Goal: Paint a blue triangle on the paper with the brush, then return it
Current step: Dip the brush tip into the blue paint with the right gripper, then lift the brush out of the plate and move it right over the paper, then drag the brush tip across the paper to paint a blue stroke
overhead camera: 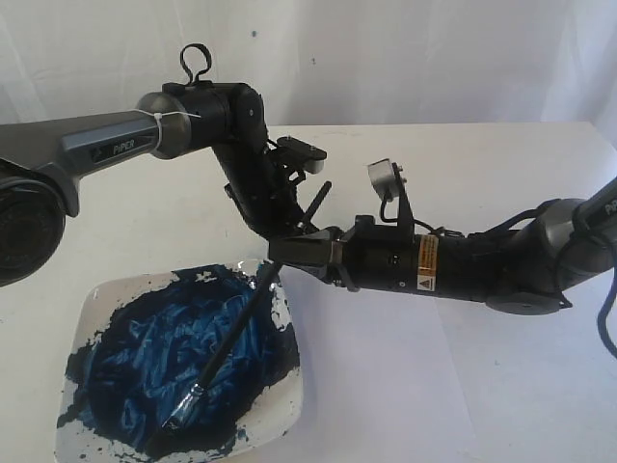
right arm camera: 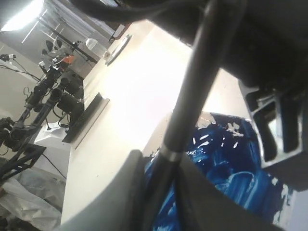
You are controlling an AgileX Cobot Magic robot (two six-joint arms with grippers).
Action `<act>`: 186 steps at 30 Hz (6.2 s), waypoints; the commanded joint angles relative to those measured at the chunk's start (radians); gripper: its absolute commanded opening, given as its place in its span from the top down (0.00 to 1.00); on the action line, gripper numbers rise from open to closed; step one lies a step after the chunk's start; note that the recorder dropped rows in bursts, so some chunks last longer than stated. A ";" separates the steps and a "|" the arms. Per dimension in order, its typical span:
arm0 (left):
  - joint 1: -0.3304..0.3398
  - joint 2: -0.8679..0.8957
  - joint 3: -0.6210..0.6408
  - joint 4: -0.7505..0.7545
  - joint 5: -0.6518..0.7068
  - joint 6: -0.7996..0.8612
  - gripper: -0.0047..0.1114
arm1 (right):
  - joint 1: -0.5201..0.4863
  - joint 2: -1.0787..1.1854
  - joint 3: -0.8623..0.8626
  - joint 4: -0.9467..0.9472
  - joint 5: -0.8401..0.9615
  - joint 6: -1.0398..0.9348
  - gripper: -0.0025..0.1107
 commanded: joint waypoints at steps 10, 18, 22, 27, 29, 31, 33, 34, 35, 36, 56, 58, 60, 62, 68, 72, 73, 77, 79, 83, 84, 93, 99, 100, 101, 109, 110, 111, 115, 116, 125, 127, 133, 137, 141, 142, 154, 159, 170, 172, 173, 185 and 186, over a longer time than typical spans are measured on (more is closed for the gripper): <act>-0.003 0.008 -0.002 -0.010 0.013 -0.005 0.96 | 0.002 -0.128 0.002 -0.022 0.019 -0.338 0.98; -0.003 0.008 -0.002 -0.010 0.013 -0.005 0.96 | 0.060 -0.198 0.001 -0.073 0.117 -0.433 0.98; -0.003 0.008 -0.002 -0.010 0.013 -0.005 0.96 | 0.095 -0.226 0.001 -0.145 0.166 -0.422 0.98; -0.003 0.008 -0.002 -0.010 0.013 -0.005 0.96 | 0.105 -0.275 0.001 -0.189 0.199 -0.358 0.98; -0.003 0.008 -0.002 -0.010 0.013 -0.005 0.96 | 0.105 -0.310 0.001 -0.217 0.247 -0.345 0.98; -0.003 0.008 -0.002 -0.010 0.011 -0.005 0.96 | 0.105 -0.346 0.001 -0.243 0.309 -0.315 0.98; -0.003 0.008 -0.002 -0.010 0.011 -0.005 0.96 | 0.105 -0.382 0.001 -0.278 0.364 -0.268 0.98; -0.003 0.008 -0.002 -0.010 0.009 -0.005 0.96 | 0.105 -0.394 0.001 -0.294 0.373 -0.257 0.98; -0.003 0.008 -0.002 -0.010 0.009 -0.005 0.96 | 0.105 -0.410 0.001 -0.307 0.378 -0.245 0.98; -0.003 0.008 -0.002 -0.010 0.009 -0.005 0.96 | 0.105 -0.419 0.001 -0.315 0.378 -0.239 0.98; -0.003 0.008 -0.002 -0.010 0.014 -0.005 0.96 | 0.105 -0.575 0.001 -0.548 0.332 0.068 0.98; -0.003 0.008 -0.002 -0.010 0.014 -0.005 0.96 | 0.105 -0.579 0.001 -0.608 0.320 0.119 0.98; -0.003 0.008 -0.002 -0.010 0.014 -0.005 0.96 | 0.105 -0.579 0.001 -0.648 0.322 0.152 0.98; -0.003 0.008 -0.002 -0.010 0.014 -0.005 0.96 | 0.105 -0.579 0.001 -0.648 0.322 0.175 0.98; -0.003 0.008 -0.002 -0.010 0.014 -0.005 0.96 | 0.101 -0.613 0.001 -0.648 0.383 0.221 0.98; -0.003 0.008 -0.002 -0.010 0.014 -0.005 0.96 | 0.101 -0.665 0.001 -0.648 0.370 0.287 0.98; -0.003 0.008 -0.002 -0.010 0.014 -0.005 0.96 | 0.101 -0.667 0.001 -0.648 0.370 0.294 0.98; -0.003 0.008 -0.002 -0.010 0.014 -0.005 0.96 | 0.101 -0.670 0.011 -0.648 0.375 0.319 0.98; -0.003 0.008 -0.002 -0.010 0.014 -0.005 0.96 | 0.101 -0.670 0.032 -0.648 0.372 0.335 0.98; -0.003 0.008 -0.002 -0.010 0.014 -0.005 0.96 | 0.101 -0.670 0.076 -0.648 0.372 0.335 0.98; -0.003 0.008 -0.002 -0.010 0.014 -0.005 0.96 | 0.101 -0.670 0.085 -0.648 0.372 0.332 0.98; -0.003 0.008 -0.002 -0.012 0.014 -0.005 0.96 | 0.101 -0.670 0.089 -0.648 0.522 0.329 0.98; -0.003 0.008 -0.002 -0.012 0.014 -0.005 0.96 | 0.101 -0.670 0.089 -0.648 0.644 0.338 0.98; -0.003 0.008 -0.002 -0.012 0.014 -0.005 0.96 | 0.101 -0.670 0.089 -0.648 0.654 0.339 0.98; -0.003 0.008 -0.002 -0.012 0.014 -0.005 0.96 | 0.101 -0.672 0.089 -0.648 0.667 0.349 0.98; -0.003 0.008 -0.002 -0.012 0.014 -0.005 0.96 | 0.101 -0.784 0.089 -0.648 0.661 0.380 0.98; -0.003 0.008 -0.002 -0.012 0.014 -0.005 0.96 | 0.101 -0.805 0.089 -0.648 0.668 0.382 0.98; -0.003 0.008 -0.002 -0.012 0.014 -0.005 0.96 | 0.101 -0.836 0.089 -0.648 0.670 0.382 0.98; -0.003 0.008 -0.002 -0.014 0.014 -0.005 0.96 | 0.101 -0.930 0.089 -0.648 0.698 0.412 0.98; -0.003 0.008 -0.002 -0.014 0.014 -0.005 0.96 | 0.101 -0.948 0.091 -0.648 0.702 0.421 0.98; -0.003 0.008 -0.002 -0.014 0.014 -0.005 0.96 | 0.081 -1.102 0.221 -0.648 0.856 0.480 0.98; -0.003 0.008 -0.002 -0.014 0.014 -0.005 0.96 | 0.076 -1.118 0.263 -0.648 0.854 0.492 0.98; -0.003 0.008 -0.002 -0.014 0.016 -0.005 0.96 | 0.073 -1.140 0.341 -0.648 0.864 0.512 0.98; -0.003 0.008 -0.002 -0.014 0.016 -0.005 0.96 | 0.073 -1.143 0.355 -0.648 0.880 0.512 0.98; -0.003 0.008 -0.002 -0.014 0.016 -0.005 0.96 | 0.073 -1.143 0.365 -0.648 0.880 0.513 0.98; -0.003 0.008 -0.002 -0.014 0.016 -0.005 0.96 | 0.073 -1.143 0.370 -0.648 0.880 0.518 0.98; -0.003 0.008 -0.002 -0.014 0.014 -0.005 0.96 | 0.073 -1.139 0.389 -0.648 0.832 0.561 0.98; -0.003 0.008 -0.002 -0.014 0.014 -0.005 0.96 | 0.073 -1.108 0.389 -0.648 0.821 0.562 0.98; -0.003 0.008 -0.002 -0.014 0.014 -0.005 0.96 | 0.073 -1.036 0.389 -0.648 0.888 0.554 0.98; -0.003 0.008 -0.002 -0.014 0.014 -0.005 0.96 | 0.073 -1.036 0.389 -0.648 0.907 0.550 0.98; -0.003 0.008 -0.002 -0.014 0.014 -0.005 0.96 | 0.073 -1.036 0.389 -0.648 0.917 0.537 0.98; -0.003 0.008 -0.002 -0.014 0.014 -0.005 0.96 | 0.073 -1.036 0.389 -0.648 1.105 0.533 0.98; -0.003 0.008 -0.002 -0.014 0.014 -0.005 0.96 | 0.073 -1.036 0.389 -0.648 1.129 0.533 0.98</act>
